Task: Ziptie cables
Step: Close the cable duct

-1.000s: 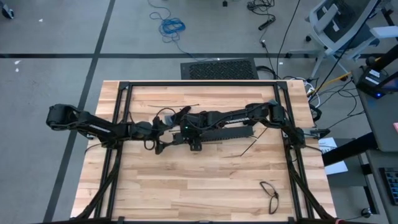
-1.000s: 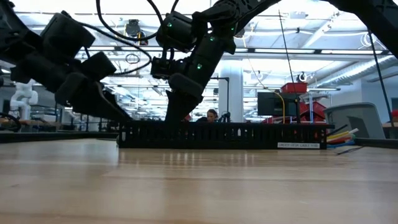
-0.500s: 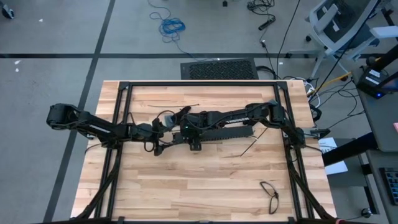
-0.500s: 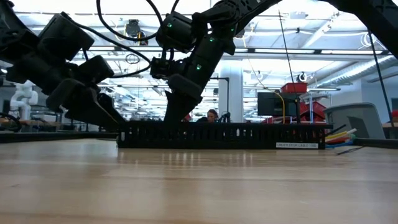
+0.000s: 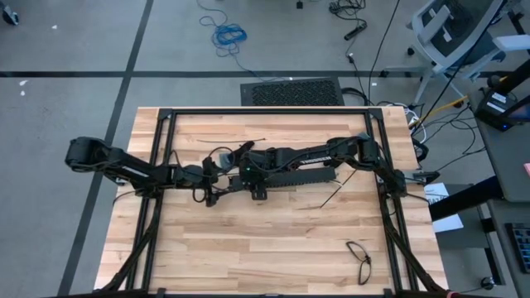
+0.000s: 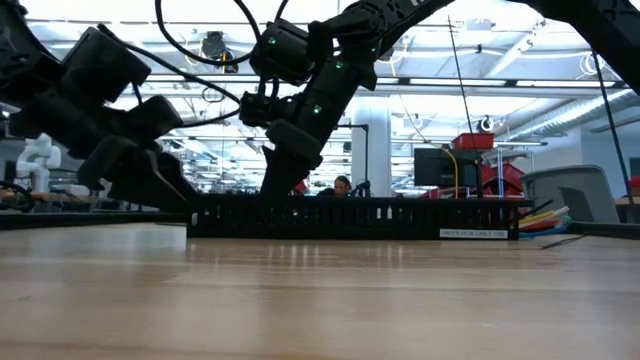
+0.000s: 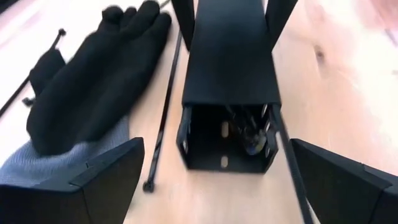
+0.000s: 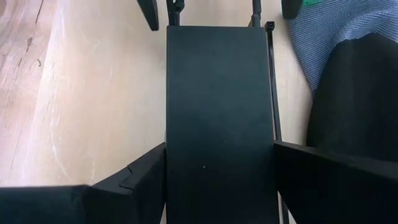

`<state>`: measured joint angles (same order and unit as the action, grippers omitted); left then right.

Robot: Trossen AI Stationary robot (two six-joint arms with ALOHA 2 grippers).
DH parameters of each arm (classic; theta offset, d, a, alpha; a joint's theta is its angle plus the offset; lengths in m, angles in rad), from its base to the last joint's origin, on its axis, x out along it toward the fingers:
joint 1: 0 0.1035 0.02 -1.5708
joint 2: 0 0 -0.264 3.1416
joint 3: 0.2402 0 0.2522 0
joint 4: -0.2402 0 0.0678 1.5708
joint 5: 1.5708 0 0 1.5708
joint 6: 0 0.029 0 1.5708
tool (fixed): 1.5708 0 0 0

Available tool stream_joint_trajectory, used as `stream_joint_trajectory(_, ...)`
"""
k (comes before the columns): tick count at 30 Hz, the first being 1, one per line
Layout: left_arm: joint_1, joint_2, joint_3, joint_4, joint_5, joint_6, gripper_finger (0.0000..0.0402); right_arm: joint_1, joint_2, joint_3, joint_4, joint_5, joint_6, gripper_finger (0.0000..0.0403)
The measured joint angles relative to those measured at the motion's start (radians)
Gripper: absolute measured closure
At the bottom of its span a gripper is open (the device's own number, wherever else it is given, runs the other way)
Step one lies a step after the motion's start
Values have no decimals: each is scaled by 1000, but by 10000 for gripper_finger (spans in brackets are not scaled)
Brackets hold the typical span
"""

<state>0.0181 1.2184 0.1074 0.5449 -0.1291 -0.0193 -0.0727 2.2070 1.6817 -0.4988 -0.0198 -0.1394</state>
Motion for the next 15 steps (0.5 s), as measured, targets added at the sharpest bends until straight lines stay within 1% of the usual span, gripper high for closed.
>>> stream_joint_trajectory(4,0,30,0,51,3,0,24,0,0,0,0,0,0,160)
stream_joint_trajectory(10,0,64,0,54,2,0,55,0,0,0,0,-1,0,160)
stream_joint_trajectory(15,0,79,0,82,1,0,58,0,0,0,1,-1,0,160)
